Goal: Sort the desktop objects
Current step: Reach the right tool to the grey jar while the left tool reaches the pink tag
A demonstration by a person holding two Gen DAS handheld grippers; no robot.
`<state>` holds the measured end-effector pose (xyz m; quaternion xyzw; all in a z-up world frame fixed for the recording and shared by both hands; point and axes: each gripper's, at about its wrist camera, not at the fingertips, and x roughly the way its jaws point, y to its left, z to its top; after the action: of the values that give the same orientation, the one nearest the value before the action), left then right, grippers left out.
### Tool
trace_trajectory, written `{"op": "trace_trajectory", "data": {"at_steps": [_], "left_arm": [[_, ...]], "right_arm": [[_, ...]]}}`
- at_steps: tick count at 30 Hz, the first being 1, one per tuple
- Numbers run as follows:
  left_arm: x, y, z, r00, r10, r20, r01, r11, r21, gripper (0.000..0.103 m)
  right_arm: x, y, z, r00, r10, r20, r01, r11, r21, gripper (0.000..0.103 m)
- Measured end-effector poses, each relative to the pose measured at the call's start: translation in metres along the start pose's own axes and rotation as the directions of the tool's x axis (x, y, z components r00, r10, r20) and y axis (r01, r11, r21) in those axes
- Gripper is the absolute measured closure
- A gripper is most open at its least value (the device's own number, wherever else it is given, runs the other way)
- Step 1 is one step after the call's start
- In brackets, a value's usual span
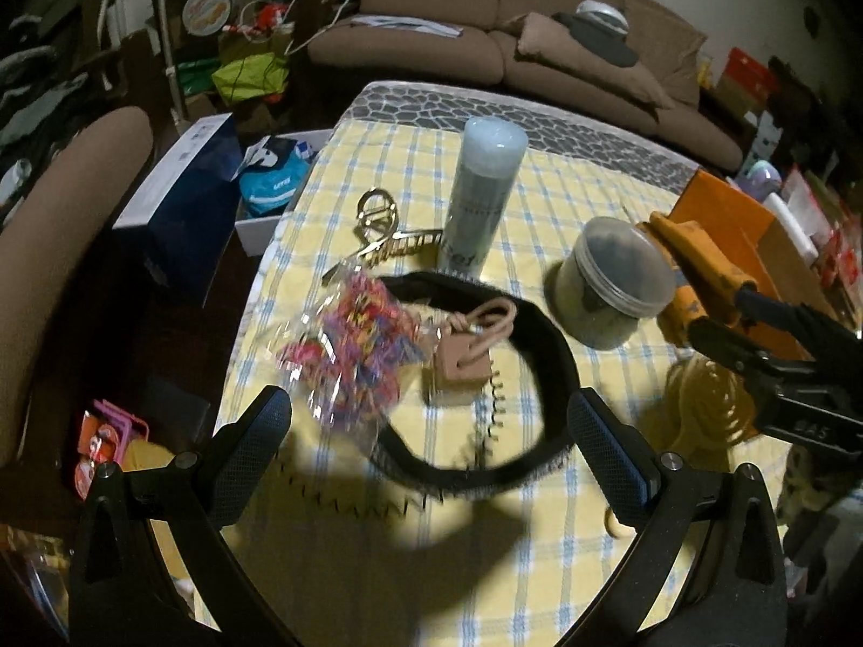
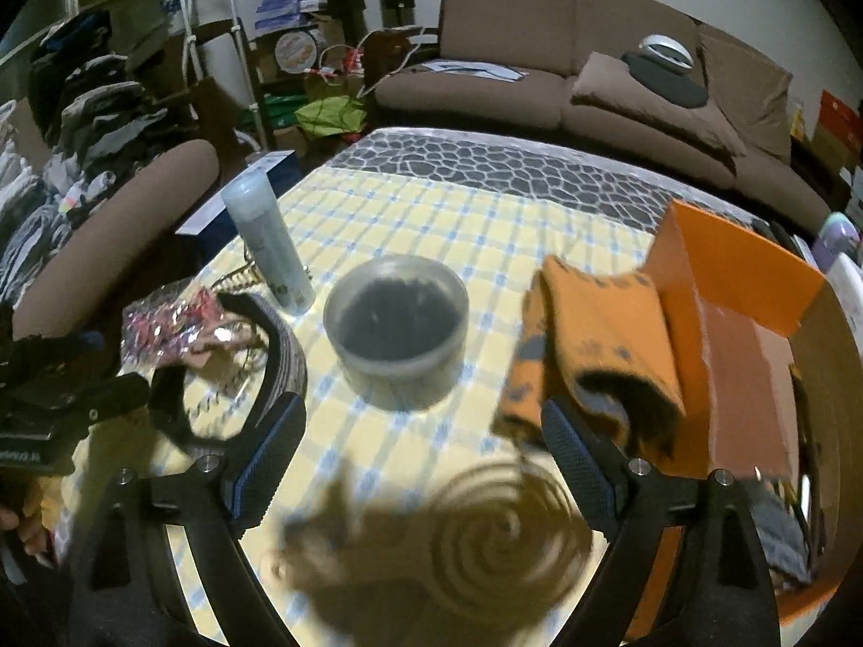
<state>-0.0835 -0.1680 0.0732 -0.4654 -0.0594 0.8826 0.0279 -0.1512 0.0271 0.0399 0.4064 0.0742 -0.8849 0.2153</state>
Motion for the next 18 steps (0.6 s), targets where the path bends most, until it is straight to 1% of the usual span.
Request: {"op": "trace_trajectory", "data": {"at_steps": [3,5,7,11,13,14,16,18], "left_arm": [[0.009,-0.003,0.008,1.0,-0.03,-0.006,0.03,1.0,0.007,0.003],[0.014,-0.005,0.012,0.999,-0.046,-0.009,0.046,0.999,0.014,0.012],[0.02,-0.01,0.015,0.999,-0.04,-0.013,0.041,0.999,0.031,0.013],[0.033,-0.016,0.02,0.999,-0.028,-0.034,0.03,0.998,0.052,0.031],[0.039,-0.018,0.02,0.998,-0.034,-0.052,0.037,0.998,0.056,0.034],[0.041,-0.019,0.019,0.998,-0.034,-0.053,0.038,0.997,0.061,0.039],[0.043,-0.022,0.02,0.998,-0.022,-0.056,0.026,0.997,0.078,0.044],[0.047,-0.024,0.02,0.998,-0.019,-0.061,0.024,0.996,0.084,0.045]], "right_arm": [[0.013,0.002,0.006,1.0,0.005,-0.004,-0.005,1.0,-0.01,0.012],[0.021,0.002,0.009,1.0,0.006,-0.005,-0.006,1.0,-0.013,0.012],[0.027,0.002,0.011,1.0,0.006,-0.002,-0.006,1.0,-0.012,0.012],[0.041,-0.002,0.015,1.0,0.007,-0.013,-0.007,1.0,0.005,0.012],[0.046,-0.002,0.017,1.0,0.019,-0.015,-0.019,1.0,0.016,0.012],[0.049,-0.001,0.018,0.999,0.029,-0.015,-0.028,0.999,0.02,0.012],[0.053,0.001,0.021,1.0,0.026,-0.015,-0.025,1.0,0.014,0.011],[0.056,0.003,0.022,0.999,0.036,-0.022,-0.035,0.999,0.02,0.011]]}}
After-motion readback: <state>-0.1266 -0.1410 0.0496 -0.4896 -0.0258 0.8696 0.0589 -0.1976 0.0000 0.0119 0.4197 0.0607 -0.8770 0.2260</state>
